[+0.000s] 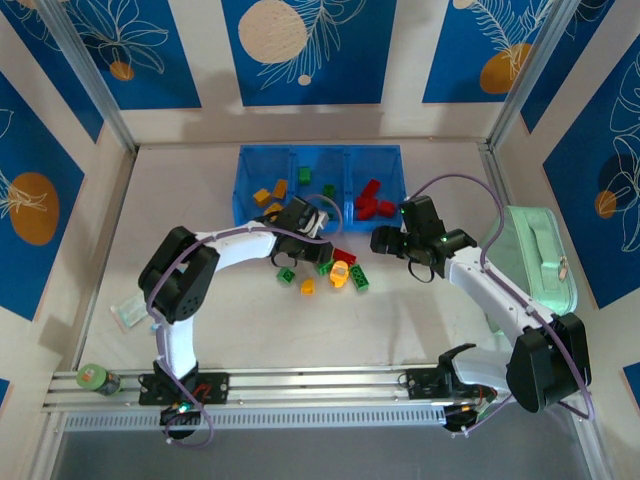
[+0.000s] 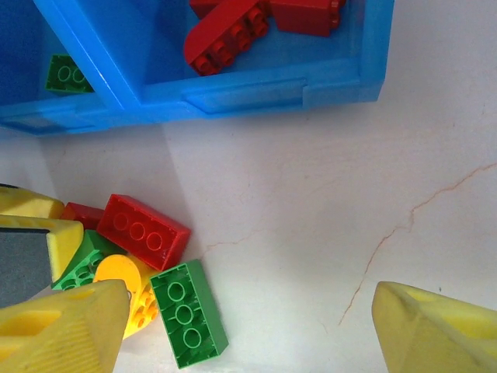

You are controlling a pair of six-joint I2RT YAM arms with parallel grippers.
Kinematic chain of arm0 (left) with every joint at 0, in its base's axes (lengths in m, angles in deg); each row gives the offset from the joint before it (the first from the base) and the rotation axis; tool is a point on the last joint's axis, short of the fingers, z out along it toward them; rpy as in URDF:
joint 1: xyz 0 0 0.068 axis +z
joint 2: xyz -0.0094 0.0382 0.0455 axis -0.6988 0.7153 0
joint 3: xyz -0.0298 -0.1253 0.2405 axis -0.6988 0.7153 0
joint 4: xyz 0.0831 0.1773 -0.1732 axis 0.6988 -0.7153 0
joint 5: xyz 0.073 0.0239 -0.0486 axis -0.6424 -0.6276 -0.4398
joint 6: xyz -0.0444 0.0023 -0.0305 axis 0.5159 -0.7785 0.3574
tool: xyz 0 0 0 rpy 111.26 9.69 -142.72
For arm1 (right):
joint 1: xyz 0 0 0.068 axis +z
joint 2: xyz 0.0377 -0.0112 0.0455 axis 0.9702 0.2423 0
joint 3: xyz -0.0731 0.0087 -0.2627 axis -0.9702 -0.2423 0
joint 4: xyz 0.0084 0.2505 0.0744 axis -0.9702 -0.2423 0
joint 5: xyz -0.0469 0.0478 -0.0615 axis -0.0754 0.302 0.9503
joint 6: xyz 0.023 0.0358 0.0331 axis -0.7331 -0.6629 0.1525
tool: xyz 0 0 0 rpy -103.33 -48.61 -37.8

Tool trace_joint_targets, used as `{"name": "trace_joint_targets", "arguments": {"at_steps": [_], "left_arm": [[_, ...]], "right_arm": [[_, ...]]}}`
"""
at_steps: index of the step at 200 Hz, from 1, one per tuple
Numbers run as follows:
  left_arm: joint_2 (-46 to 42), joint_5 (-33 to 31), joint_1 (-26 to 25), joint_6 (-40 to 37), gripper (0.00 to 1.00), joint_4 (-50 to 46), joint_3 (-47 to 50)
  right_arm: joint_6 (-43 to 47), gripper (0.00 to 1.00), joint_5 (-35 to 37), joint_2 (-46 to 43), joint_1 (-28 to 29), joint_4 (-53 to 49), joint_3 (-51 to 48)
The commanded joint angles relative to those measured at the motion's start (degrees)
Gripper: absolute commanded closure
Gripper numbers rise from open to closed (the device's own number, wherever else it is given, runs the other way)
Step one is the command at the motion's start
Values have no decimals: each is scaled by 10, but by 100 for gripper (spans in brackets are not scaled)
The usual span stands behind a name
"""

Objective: Sort the legos into containers by color
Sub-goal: Pick up the lego from the center of the table.

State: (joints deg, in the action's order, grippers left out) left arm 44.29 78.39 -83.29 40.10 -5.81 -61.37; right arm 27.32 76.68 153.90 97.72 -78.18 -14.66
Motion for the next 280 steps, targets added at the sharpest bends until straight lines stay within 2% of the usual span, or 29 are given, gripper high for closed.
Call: {"name": "trace_joint_targets", "arguments": {"at_steps": [1,95,121,151,195,280], "left_arm": [[27,8,1,-1,56,-15,-6],[33,0,0,-4,69,-26,-12],[-1,-2,-1,-5,74,-25,-11],[-44,15,0,-9,76,-6,-21],[-34,51,-3,-11,77,-9,-100],[96,59,-14,-22,77,-57,-317]], "right_arm": [[-9,18,-10,-16,-3,0,-5],[-10,18,-8,-21,-6,-3,-5],[-15,19,8,-28,-6,-10,-8],[-45,20,50,-38,-21,-39,-23],[-67,20,36,-70,-50,-41,-75],[-74,20,-8,-91,-60,-23,-118]]}}
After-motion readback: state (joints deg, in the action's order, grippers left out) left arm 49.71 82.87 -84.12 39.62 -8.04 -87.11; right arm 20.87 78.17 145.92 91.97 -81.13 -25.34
